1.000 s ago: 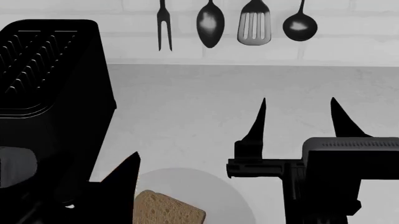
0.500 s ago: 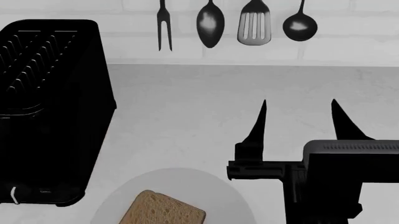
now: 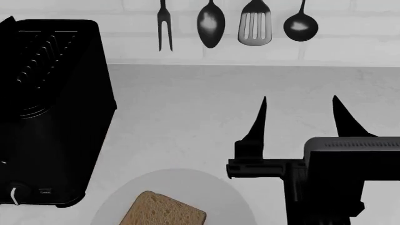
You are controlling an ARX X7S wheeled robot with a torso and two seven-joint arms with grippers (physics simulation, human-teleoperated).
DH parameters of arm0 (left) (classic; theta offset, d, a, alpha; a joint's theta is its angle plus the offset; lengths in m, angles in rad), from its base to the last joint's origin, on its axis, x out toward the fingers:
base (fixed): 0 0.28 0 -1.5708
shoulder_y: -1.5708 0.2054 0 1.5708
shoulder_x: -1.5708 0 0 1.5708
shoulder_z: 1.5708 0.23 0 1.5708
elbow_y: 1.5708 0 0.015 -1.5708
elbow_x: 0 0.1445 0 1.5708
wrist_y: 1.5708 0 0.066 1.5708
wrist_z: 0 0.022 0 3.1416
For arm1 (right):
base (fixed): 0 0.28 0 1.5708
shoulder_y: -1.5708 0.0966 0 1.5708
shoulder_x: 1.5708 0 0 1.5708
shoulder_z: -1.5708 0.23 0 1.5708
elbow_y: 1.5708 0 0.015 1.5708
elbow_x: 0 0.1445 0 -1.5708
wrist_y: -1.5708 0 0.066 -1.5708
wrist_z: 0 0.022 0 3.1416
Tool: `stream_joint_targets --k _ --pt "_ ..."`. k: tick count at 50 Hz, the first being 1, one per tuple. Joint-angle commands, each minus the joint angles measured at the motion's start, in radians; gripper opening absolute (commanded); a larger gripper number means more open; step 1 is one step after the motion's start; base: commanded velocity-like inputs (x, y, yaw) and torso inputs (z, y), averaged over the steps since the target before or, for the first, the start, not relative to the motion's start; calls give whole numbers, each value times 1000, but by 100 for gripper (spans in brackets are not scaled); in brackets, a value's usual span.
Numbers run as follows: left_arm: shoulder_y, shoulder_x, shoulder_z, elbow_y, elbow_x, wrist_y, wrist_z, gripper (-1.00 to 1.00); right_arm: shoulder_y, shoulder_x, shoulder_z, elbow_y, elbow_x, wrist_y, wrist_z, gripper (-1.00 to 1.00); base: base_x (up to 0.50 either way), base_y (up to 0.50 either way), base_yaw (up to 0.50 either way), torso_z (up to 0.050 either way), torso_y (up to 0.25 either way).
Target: Place the toasted item on a plate.
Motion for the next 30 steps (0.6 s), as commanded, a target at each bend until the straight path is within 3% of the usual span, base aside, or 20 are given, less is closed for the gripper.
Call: stream_joint_targets --k 1,19,30 --pt "-68 -50 6 -85 21 -54 60 100 11 28 11 -54 18 52 12 100 0 0 0 0 0" --pt "-54 -93 -4 -80 39 -62 73 100 132 160 203 -291 194 350 90 100 0 0 0 0 0" --pt "-58 -159 -32 -76 8 -59 65 100 204 236 341 -380 327 504 128 100 0 0 0 0 0"
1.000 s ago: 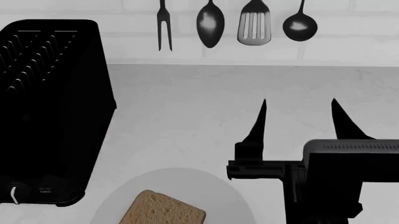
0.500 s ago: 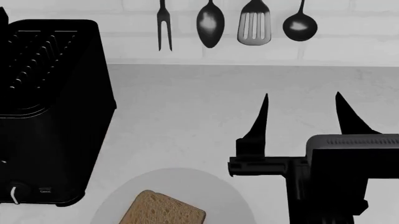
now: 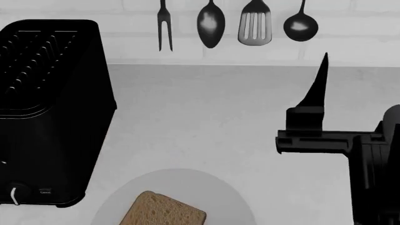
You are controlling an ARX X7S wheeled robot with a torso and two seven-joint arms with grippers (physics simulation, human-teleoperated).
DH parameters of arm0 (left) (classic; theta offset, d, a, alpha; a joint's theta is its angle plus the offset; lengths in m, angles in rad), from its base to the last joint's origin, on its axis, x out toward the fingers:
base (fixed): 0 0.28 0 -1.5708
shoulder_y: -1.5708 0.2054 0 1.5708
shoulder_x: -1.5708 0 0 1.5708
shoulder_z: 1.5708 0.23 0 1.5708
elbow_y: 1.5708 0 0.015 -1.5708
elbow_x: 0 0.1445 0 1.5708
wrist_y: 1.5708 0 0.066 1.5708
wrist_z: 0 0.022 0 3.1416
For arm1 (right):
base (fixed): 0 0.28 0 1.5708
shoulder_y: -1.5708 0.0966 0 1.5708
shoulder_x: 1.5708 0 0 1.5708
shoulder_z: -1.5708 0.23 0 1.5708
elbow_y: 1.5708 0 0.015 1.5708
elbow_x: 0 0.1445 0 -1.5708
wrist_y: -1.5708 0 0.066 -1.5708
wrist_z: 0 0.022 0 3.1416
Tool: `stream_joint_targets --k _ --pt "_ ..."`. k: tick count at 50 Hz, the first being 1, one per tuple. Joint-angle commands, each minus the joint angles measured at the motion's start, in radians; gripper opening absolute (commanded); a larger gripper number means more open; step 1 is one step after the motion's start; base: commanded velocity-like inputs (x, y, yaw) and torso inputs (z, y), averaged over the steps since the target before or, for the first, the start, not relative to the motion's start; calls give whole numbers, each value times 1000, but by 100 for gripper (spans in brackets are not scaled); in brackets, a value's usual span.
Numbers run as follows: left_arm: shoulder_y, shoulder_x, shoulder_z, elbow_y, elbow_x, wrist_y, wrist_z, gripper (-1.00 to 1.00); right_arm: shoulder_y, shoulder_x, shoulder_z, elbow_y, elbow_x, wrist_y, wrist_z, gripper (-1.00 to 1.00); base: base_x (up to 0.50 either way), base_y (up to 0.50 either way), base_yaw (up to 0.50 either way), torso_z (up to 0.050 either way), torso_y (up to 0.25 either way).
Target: Place the toasted item on a plate.
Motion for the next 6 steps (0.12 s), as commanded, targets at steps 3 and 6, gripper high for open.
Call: stream_joint_targets --k 3,6 --pt "5 -71 -31 5 -20 2 -2 100 92 88 154 -98 150 180 44 100 0 0 0 0 0" --pt "10 -98 -49 9 -34 8 -7 100 105 102 188 -110 182 206 53 100 0 0 0 0 0"
